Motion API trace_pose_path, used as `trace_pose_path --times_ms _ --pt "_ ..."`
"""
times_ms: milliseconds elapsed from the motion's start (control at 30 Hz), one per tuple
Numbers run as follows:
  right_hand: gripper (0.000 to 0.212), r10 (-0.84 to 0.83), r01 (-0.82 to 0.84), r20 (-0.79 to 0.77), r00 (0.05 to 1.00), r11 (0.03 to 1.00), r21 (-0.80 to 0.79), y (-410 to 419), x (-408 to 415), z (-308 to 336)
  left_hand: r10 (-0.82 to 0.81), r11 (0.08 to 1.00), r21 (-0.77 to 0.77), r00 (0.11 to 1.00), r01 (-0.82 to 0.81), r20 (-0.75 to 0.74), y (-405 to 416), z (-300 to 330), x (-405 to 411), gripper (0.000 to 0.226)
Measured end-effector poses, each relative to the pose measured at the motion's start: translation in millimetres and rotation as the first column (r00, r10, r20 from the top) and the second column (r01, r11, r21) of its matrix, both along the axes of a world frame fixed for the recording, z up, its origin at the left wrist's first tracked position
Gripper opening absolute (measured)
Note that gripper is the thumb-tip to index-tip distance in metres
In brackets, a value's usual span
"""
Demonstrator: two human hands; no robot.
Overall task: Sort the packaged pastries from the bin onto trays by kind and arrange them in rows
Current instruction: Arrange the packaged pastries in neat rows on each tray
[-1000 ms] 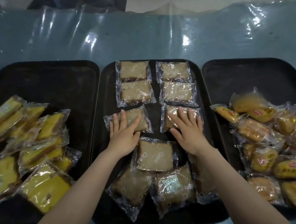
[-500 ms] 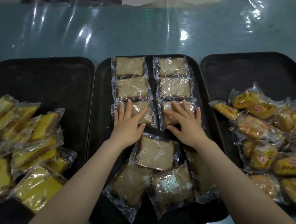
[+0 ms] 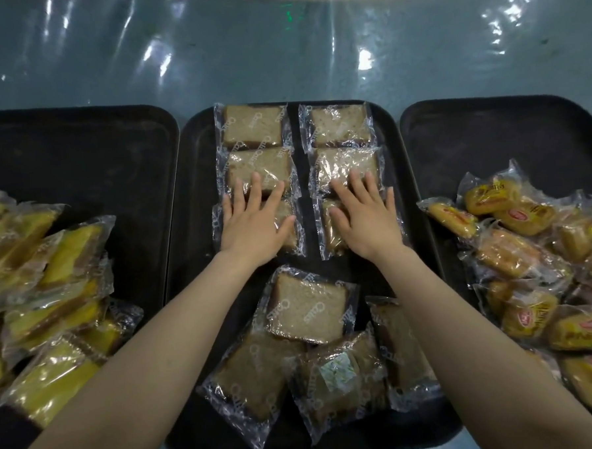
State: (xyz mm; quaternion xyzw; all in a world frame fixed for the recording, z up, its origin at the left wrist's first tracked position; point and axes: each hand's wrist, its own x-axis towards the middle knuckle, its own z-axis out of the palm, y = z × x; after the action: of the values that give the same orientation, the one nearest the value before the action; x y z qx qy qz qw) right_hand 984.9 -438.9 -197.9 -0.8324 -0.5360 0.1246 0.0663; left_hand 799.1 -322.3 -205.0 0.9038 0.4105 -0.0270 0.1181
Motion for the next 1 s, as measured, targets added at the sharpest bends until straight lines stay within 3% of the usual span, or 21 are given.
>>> trace_pose_path --times_ms 167,300,400,500,567,800,1000 --pt "0.061 -0.011 0.025 -0.188 0.982 0.997 0.074 -3.2 2.6 18.3 -0.015 0.999 -0.037 1.000 0.016 0.010 5.3 10.2 -4.4 0.066" --pt "0.047 -0.072 0.168 -0.319 0.945 0.944 0.284 -34.3 -27.6 35.7 0.071 0.994 -0.103 0.945 -0.040 0.318 -18.6 26.6 -31.5 0.062" --pt "0.036 -0.018 0.110 -0.487 0.873 0.981 0.162 -64.0 -59.3 38.7 0.200 0.968 -0.227 0.874 -0.107 0.444 -48.5 35.3 -74.5 0.059" --pt "0.052 0.093 -0.076 -0.407 0.909 0.995 0.058 -83.4 -82.8 30.1 0.287 0.934 -0.318 0.873 -0.164 0.394 -79.5 36.3 -115.4 0.064" --pt "0.057 0.082 -0.068 -0.354 0.932 0.996 0.052 -92.3 -88.4 27.2 0.332 0.915 -0.347 0.871 -0.205 0.363 -98.0 34.9 -134.3 0.065" --pt "0.047 -0.161 0.206 -0.445 0.881 0.977 0.055 -139.0 -92.0 25.6 0.271 0.924 -0.350 0.909 -0.153 0.317 -150.8 32.9 -161.8 0.052" --pt "0.040 -0.303 0.383 -0.451 0.840 0.919 0.095 -166.9 -92.2 22.7 0.120 0.964 -0.249 0.986 -0.089 0.112 -178.0 25.7 -158.7 0.086"
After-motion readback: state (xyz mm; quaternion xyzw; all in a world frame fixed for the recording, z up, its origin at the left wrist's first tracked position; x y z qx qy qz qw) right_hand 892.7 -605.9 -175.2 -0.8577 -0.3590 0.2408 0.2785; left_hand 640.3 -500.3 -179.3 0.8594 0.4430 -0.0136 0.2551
